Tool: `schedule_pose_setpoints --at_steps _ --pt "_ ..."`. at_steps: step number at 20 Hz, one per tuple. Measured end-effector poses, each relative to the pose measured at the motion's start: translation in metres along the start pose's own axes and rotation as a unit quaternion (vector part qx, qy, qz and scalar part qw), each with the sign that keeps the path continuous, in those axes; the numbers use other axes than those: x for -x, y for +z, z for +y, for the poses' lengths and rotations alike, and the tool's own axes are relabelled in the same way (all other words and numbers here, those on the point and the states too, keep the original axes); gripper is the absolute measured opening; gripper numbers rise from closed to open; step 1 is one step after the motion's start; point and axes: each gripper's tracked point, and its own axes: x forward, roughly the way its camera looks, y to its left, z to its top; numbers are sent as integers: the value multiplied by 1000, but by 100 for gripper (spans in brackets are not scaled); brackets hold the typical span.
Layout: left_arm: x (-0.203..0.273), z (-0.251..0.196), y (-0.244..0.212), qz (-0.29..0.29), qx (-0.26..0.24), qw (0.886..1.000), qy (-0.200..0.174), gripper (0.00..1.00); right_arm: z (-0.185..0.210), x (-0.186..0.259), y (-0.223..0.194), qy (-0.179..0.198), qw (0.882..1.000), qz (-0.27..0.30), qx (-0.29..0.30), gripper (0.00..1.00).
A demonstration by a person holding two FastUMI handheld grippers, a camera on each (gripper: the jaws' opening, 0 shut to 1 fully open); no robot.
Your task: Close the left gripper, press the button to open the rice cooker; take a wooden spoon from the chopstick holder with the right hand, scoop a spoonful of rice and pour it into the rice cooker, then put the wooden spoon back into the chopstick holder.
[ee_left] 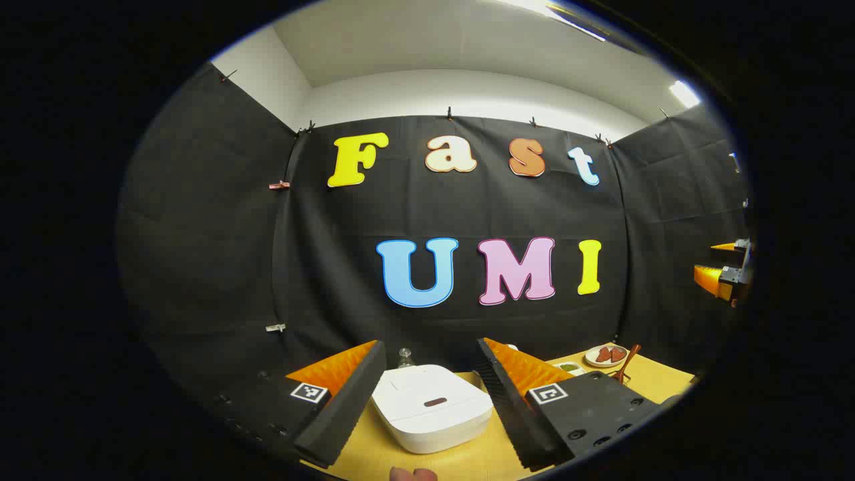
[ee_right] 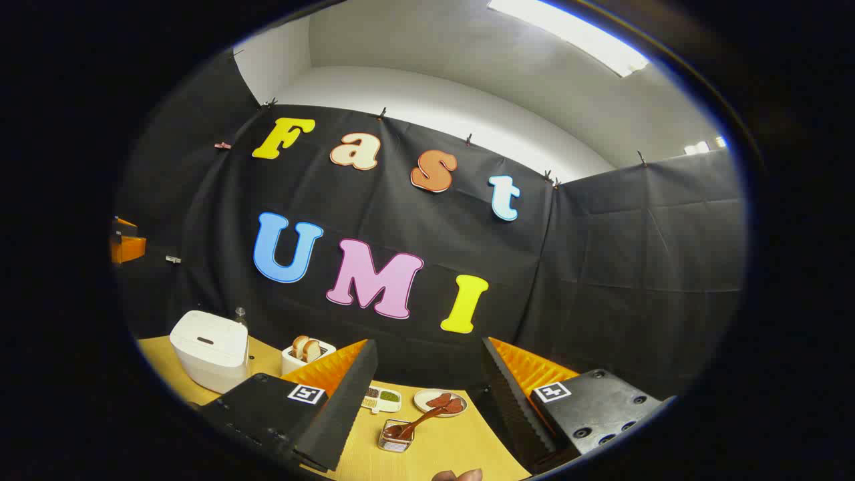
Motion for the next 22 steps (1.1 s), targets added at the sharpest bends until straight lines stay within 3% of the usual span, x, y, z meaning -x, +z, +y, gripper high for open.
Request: schedule_pose_setpoints --at_steps 16,20,22 --pt "1 2 -4 1 -8 1000 -4 93 -1 1 -6 0 1000 10 -7 97" --pt "0 1 -6 5 1 1000 -26 93 -1 0 -6 -4 1000 11 -3 98" --pt "-3 -1 -5 7 -4 999 -33 86 -3 -1 -6 -7 1000 10 0 97"
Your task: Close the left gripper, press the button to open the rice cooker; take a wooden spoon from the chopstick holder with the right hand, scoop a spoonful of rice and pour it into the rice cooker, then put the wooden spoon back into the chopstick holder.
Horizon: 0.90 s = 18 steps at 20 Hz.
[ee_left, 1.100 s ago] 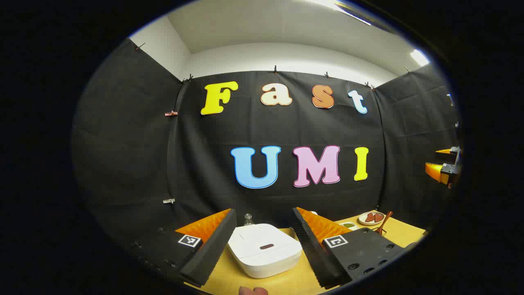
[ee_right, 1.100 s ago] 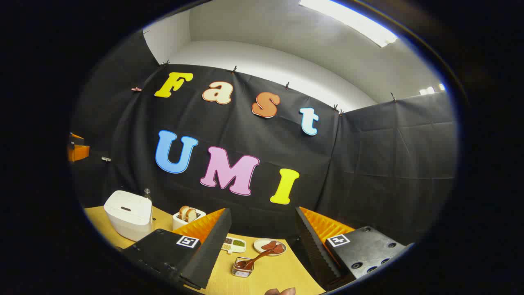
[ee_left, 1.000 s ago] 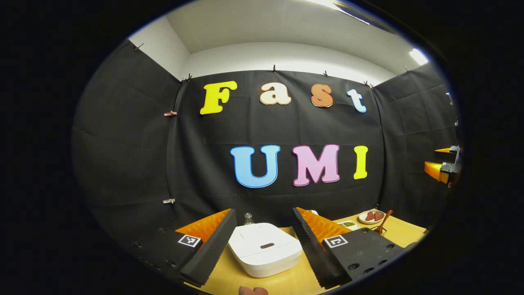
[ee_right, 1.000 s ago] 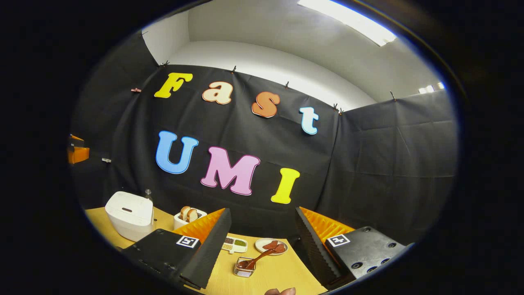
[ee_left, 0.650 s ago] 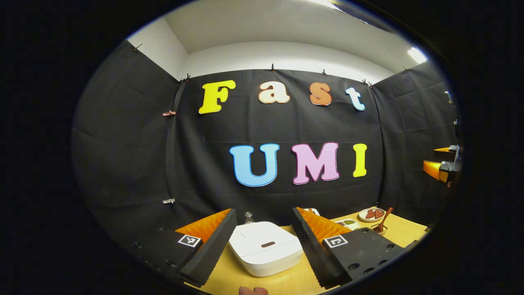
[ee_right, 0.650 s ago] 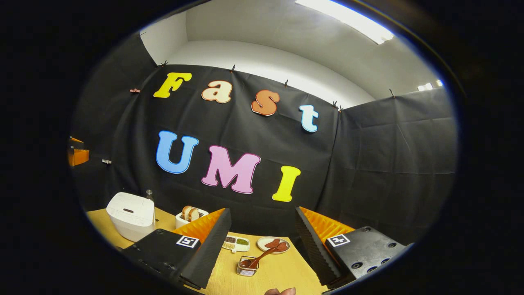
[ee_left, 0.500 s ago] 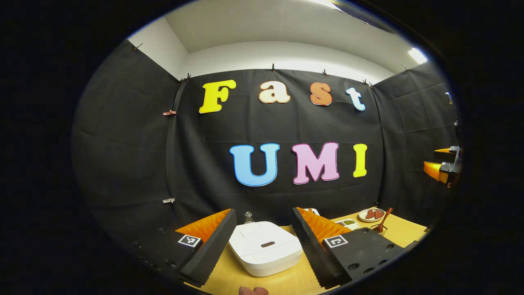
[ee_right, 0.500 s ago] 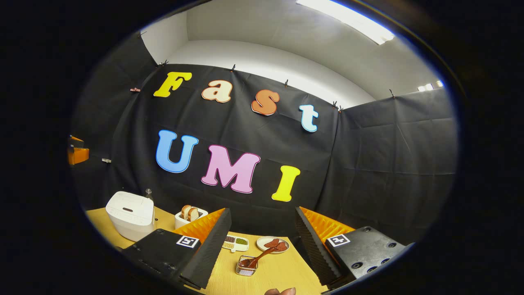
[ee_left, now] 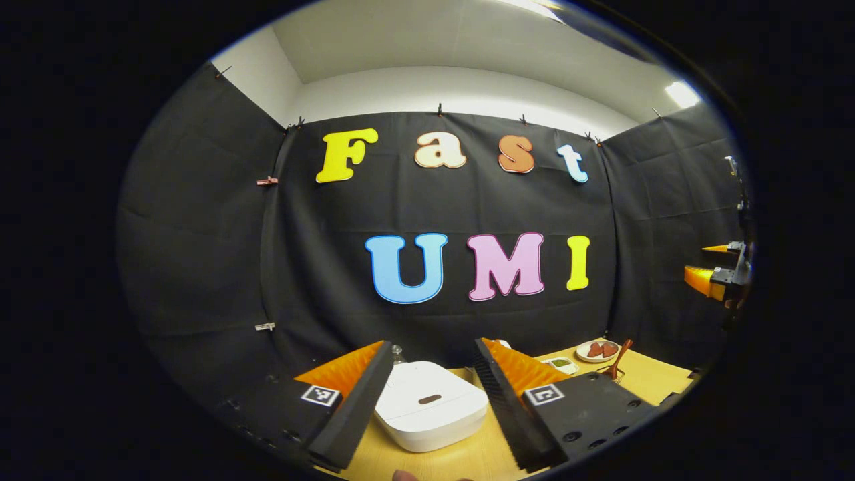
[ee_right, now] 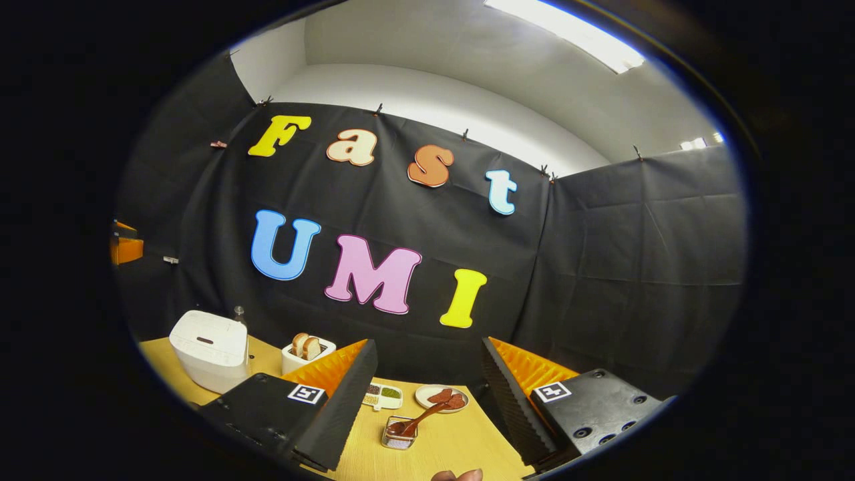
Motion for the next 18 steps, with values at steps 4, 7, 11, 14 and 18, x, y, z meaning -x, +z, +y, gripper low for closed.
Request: schedule_pose_setpoints --at_steps 4,7,11,14,18 --pt "-9 -12 -13 28 -16 999 -43 29 0 1 -1 -4 1000 1 3 97" --pt "-15 -17 -18 46 -16 996 -68 8 1 1 -2 -5 1000 2 6 97" --pt "-34 -19 -40 93 -20 989 -112 7 2 -1 -8 -5 1000 9 11 97" --pt "-53 -21 -70 150 -8 978 -143 8 1 0 -12 -7 1000 14 17 97" --pt "-88 -19 -102 207 -25 963 -173 8 -1 -1 -21 -11 999 25 19 97"
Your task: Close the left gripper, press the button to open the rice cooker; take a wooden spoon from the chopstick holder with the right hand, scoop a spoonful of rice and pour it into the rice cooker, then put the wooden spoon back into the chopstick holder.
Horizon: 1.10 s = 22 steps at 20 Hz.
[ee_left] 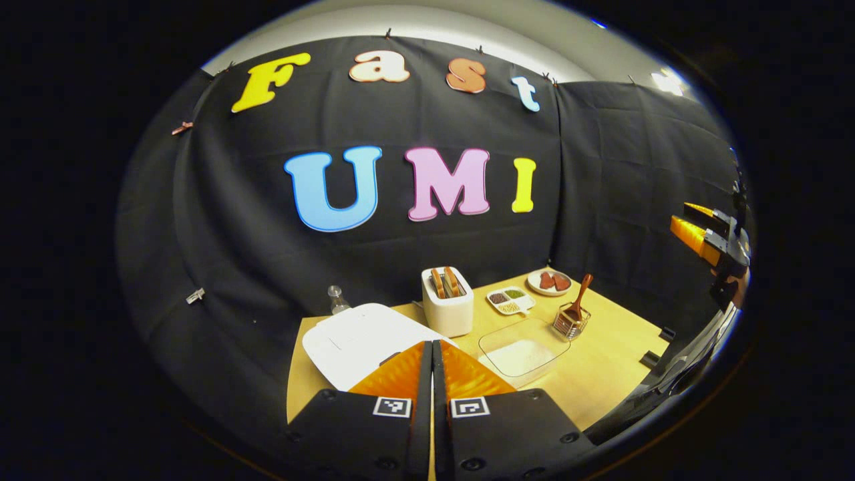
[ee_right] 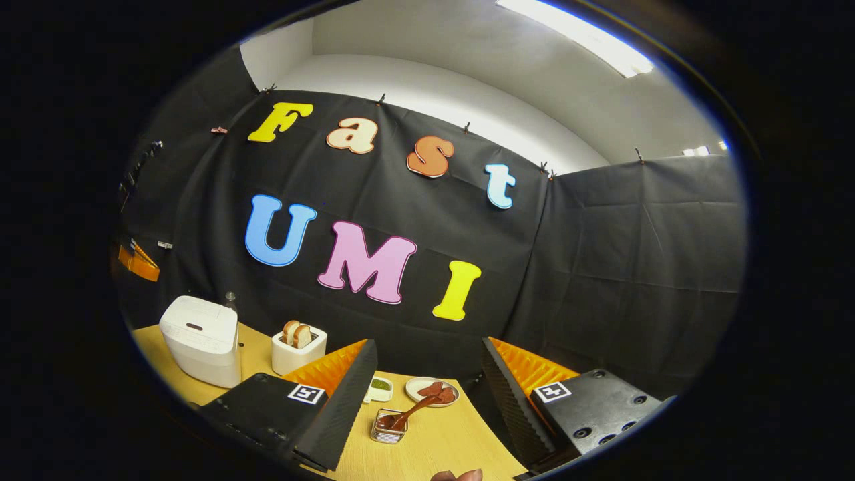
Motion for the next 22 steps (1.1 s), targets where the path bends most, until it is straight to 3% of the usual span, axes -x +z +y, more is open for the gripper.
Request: schedule_pose_setpoints --at_steps 5,9,14,22 --pt "-51 25 0 36 -28 999 -13 8 -1 -1 -8 -5 1000 11 4 97" --pt "-86 33 -18 85 -47 994 -45 7 -5 -1 -10 -11 1000 13 6 98" --pt "-124 31 -55 167 -43 981 -93 7 -4 -5 -17 -13 1000 22 4 97" --pt "-161 59 -94 252 -81 960 -96 7 -2 -8 -23 -18 999 27 10 97"
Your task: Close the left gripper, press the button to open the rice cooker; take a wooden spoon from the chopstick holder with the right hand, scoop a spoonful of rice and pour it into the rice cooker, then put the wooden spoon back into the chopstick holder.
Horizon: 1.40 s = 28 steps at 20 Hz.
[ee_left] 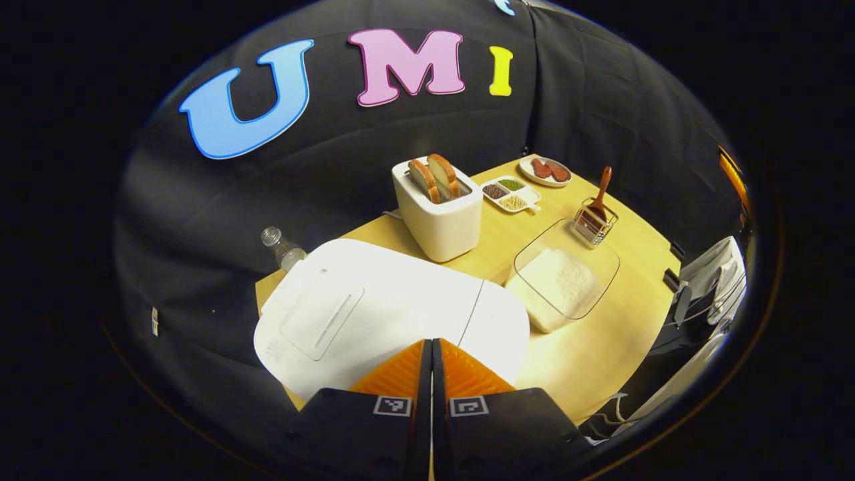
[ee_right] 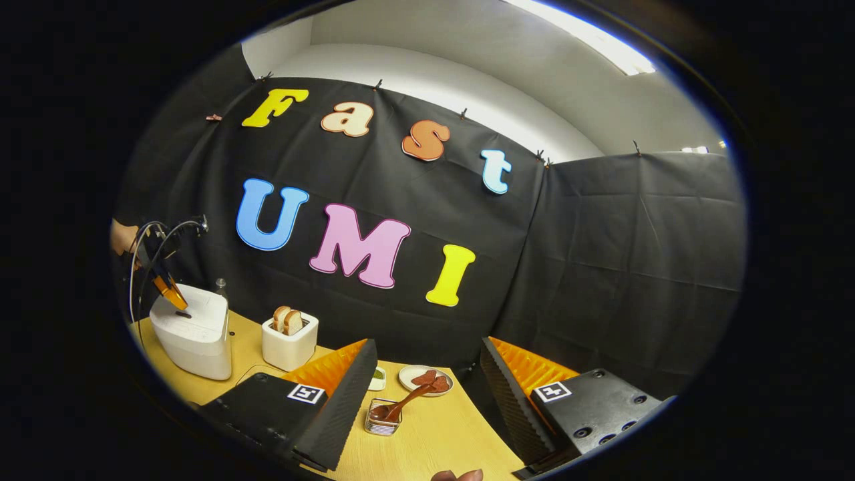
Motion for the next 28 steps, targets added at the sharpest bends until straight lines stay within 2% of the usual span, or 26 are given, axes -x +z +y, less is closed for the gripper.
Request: schedule_pose_setpoints --at_steps 3,9,13,22,25,28 --pt "-9 0 -10 22 2 1000 -9 7 -5 1 -2 -7 1000 1 3 97" --pt "-24 9 -22 49 -48 998 4 7 -10 -1 -13 -15 1000 14 -2 97" --pt "-28 6 -29 69 -69 995 -7 8 -3 -3 -15 -10 1000 16 -3 97" --pt "-28 8 -29 98 -65 993 -25 8 1 -1 -15 -4 1000 12 -10 97" --pt "-24 8 -26 119 -89 989 -19 8 -3 4 -17 -8 1000 14 -12 98" --pt "-9 13 -8 101 -114 988 0 7 -13 6 -15 -17 1000 11 -5 97"
